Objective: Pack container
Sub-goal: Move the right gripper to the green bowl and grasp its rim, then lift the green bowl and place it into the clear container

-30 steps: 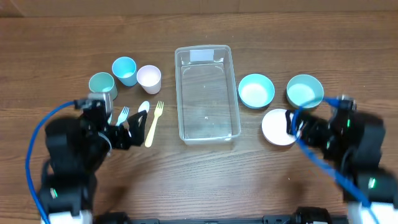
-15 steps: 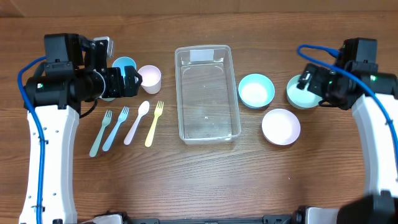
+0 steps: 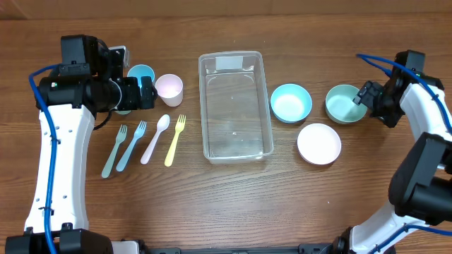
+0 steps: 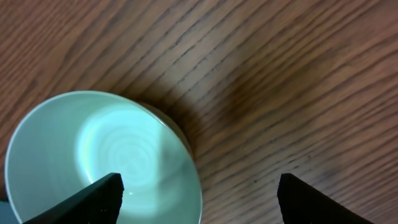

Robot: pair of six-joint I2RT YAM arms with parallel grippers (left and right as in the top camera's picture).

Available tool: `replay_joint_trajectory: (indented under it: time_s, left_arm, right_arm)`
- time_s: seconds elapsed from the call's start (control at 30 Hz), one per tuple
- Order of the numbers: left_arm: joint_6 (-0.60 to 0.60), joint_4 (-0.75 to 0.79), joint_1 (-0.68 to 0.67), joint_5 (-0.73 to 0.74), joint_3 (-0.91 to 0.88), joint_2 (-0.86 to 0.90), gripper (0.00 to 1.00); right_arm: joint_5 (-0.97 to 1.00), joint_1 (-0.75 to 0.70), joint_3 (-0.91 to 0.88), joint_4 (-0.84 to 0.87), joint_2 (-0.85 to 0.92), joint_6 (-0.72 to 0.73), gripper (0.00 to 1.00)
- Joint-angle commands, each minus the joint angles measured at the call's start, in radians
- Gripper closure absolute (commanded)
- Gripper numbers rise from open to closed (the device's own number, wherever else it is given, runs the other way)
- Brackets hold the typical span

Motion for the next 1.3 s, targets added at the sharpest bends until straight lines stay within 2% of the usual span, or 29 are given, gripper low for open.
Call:
replay_joint_trajectory:
  time_s: [0.0, 0.1, 0.13, 0.17, 0.2, 0.27, 0.33, 0.37, 0.43, 0.53, 0.63, 0.7, 0.77, 0.8, 0.87, 1.07, 1.2, 1.27]
  left_arm:
    - [0.022, 0.001, -0.002, -0.004, 0.026, 0.003, 0.00]
    - [0.023, 0.001, -0.002, -0.004, 0.026, 0.003, 0.00]
    - [0.023, 0.001, -0.002, -0.004, 0.026, 0.003, 0.00]
    - [0.022, 0.001, -0.002, -0.004, 0.026, 0.003, 0.00]
    - [0.023, 0.001, -0.002, -0.004, 0.026, 0.003, 0.00]
    - [0.023, 0.001, -0.002, -0.004, 0.026, 0.003, 0.00]
    - [0.023, 0.001, -0.002, -0.005, 0.026, 0.003, 0.00]
    - [0.023, 0.001, -0.002, -0.004, 0.026, 0.003, 0.00]
    - [0.023, 0.001, -0.002, -0.004, 0.026, 0.003, 0.00]
    - [0.022, 0.001, -0.002, -0.004, 0.026, 0.003, 0.00]
    - [0.023, 0.001, -0.002, -0.004, 0.026, 0.003, 0.00]
    - [0.023, 0.001, -0.002, -0.004, 0.026, 0.003, 0.00]
    - [0.023, 0.001, -0.002, -0.005, 0.026, 0.003, 0.00]
    - [0.022, 0.001, -0.002, -0.004, 0.026, 0.003, 0.00]
    - [0.023, 0.001, -0.002, -0.004, 0.026, 0.003, 0.00]
    - [0.023, 0.001, -0.002, -0.004, 0.026, 0.003, 0.00]
    - [0.022, 0.001, -0.002, -0.004, 0.026, 0.003, 0.00]
    - [0.023, 0.001, -0.002, -0.004, 0.026, 0.003, 0.00]
  right_arm:
    - [-0.004, 0.002, 0.025, 0.003, 0.042, 0.001, 0.19]
    - [-0.004, 0.004, 0.025, 0.008, 0.062, 0.002, 0.29]
    - [-0.003, 0.004, 0.025, 0.011, 0.067, 0.001, 0.40]
    - [-0.003, 0.004, 0.025, 0.010, 0.071, 0.002, 0.55]
    - [-0.003, 0.004, 0.023, 0.011, 0.075, 0.002, 0.60]
    - [-0.003, 0.004, 0.021, 0.008, 0.092, 0.006, 0.61]
    - [0.006, 0.004, 0.021, 0.002, 0.100, 0.020, 0.87]
    - [0.053, 0.004, 0.022, -0.007, 0.099, 0.055, 0.96]
    - [0.173, 0.004, 0.030, -0.033, 0.087, 0.108, 0.96]
    - [0.214, 0.003, 0.061, -0.059, 0.039, 0.134, 0.96]
    - [0.184, 0.012, 0.137, -0.109, -0.032, 0.133, 0.96]
    - [0.058, 0.045, 0.231, -0.175, -0.092, 0.132, 0.96]
    - [-0.077, 0.103, 0.311, -0.222, -0.137, 0.122, 0.96]
    - [-0.153, 0.177, 0.360, -0.243, -0.165, 0.106, 0.96]
    - [-0.180, 0.283, 0.392, -0.246, -0.178, 0.106, 0.96]
    - [-0.077, 0.626, 0.396, -0.195, -0.114, 0.106, 0.96]
    - [0.055, 0.736, 0.390, -0.172, -0.006, 0.121, 0.96]
    - [0.048, 0.744, 0.390, -0.127, 0.062, 0.130, 0.96]
